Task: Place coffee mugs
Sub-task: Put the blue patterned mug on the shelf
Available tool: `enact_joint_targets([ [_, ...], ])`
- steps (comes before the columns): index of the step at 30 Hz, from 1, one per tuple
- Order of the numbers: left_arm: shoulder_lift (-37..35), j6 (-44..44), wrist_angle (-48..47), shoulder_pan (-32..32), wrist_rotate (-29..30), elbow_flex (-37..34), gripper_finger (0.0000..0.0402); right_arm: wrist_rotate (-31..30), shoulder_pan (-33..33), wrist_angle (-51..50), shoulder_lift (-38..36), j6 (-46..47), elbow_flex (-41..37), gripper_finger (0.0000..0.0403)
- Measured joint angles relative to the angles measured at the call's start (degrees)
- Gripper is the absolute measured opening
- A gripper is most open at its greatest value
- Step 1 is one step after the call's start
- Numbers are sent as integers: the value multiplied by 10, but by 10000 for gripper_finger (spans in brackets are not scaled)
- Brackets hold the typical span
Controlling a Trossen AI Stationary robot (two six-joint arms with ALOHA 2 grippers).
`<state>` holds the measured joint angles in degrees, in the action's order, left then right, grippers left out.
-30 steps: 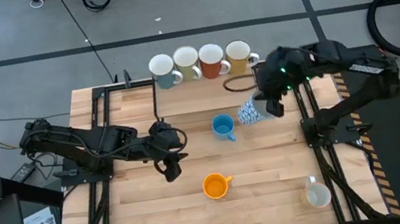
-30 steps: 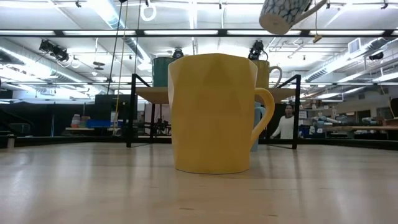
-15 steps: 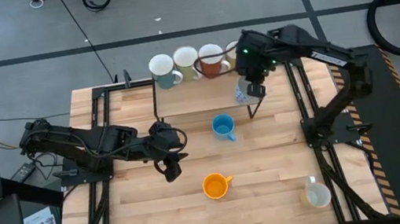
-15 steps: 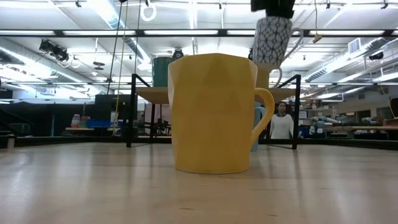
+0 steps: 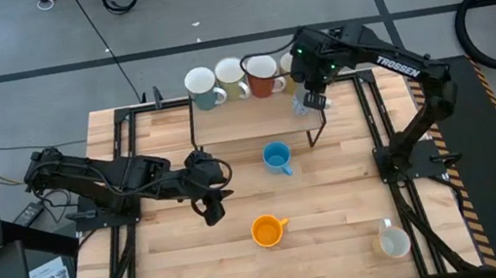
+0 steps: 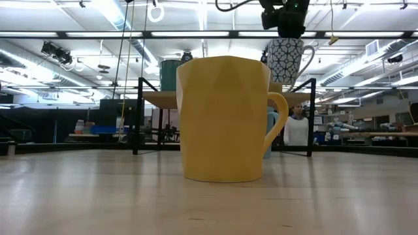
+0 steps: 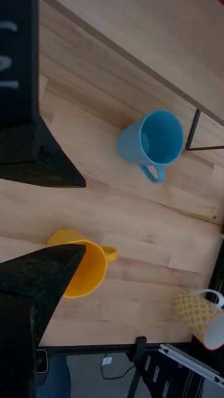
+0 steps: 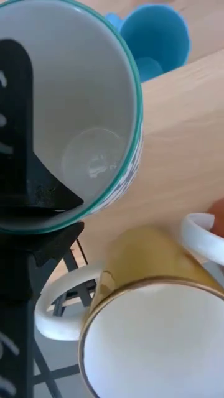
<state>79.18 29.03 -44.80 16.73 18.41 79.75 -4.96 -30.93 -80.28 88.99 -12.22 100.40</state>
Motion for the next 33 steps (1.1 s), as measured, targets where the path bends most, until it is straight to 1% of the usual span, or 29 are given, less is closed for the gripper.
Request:
enact_joint_targets([
  [8,0,0,0,0,0,0,164,5,-1,17,0,0,-3,35],
  [16,0,-1,0,0,0,0,164,5,-3,39,0,-11,-61,35],
  [24,0,-1,0,0,0,0,164,2,-10,51,-2,-15,-68,35],
  [33,0,-1,0,0,0,0,164,-1,-12,55,-1,-15,-69,61],
])
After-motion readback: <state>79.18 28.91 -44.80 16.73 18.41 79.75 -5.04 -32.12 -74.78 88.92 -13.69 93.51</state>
